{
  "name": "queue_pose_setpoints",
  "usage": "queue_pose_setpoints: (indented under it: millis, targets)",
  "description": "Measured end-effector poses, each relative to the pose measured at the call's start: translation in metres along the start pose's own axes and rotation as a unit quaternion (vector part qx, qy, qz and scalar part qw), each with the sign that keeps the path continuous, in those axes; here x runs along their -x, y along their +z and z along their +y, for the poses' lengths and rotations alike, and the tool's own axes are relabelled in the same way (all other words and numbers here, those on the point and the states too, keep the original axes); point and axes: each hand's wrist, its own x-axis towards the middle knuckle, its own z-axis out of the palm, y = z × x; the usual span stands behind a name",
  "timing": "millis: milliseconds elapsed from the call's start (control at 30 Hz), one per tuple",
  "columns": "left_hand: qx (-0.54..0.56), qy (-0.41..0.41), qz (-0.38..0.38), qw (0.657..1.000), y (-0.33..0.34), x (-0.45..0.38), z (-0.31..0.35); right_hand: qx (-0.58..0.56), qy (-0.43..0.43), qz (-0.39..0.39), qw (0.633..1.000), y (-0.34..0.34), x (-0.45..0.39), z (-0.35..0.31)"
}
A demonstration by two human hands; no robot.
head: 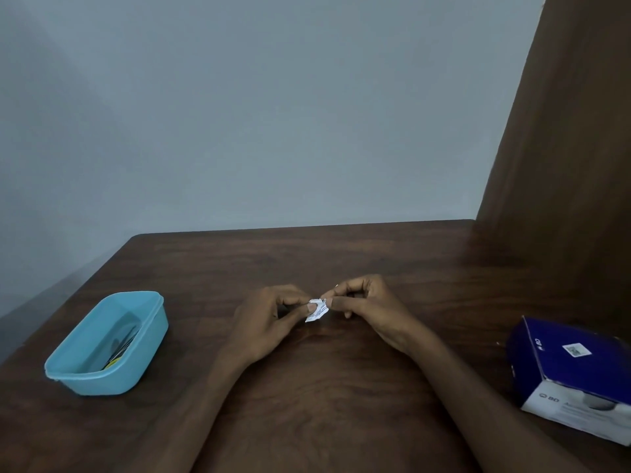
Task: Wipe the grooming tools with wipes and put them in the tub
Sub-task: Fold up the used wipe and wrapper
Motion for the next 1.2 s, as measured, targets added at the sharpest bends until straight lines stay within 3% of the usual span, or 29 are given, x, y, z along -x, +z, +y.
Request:
queue_pose_setpoints:
  millis: [433, 1000, 1200]
  targets:
    - [-0.071, 0.022, 0.037, 0.997, 0.0019, 0.0003, 0.0029, -0.009, 0.009, 0.034, 0.999, 0.0001, -0.0028, 0.0053]
    - [-0.07, 0.053, 0.026, 0.996, 0.003, -0.0005, 0.0015, 0.006, -0.002, -0.012, 1.0, -0.002, 0.0014, -0.0001]
    - [-0.084, 0.029, 0.03, 0.996, 0.0059, 0.0008, -0.0006, 0.068, -0.01, 0.033, 0.997, 0.0031, 0.002, 0.0048]
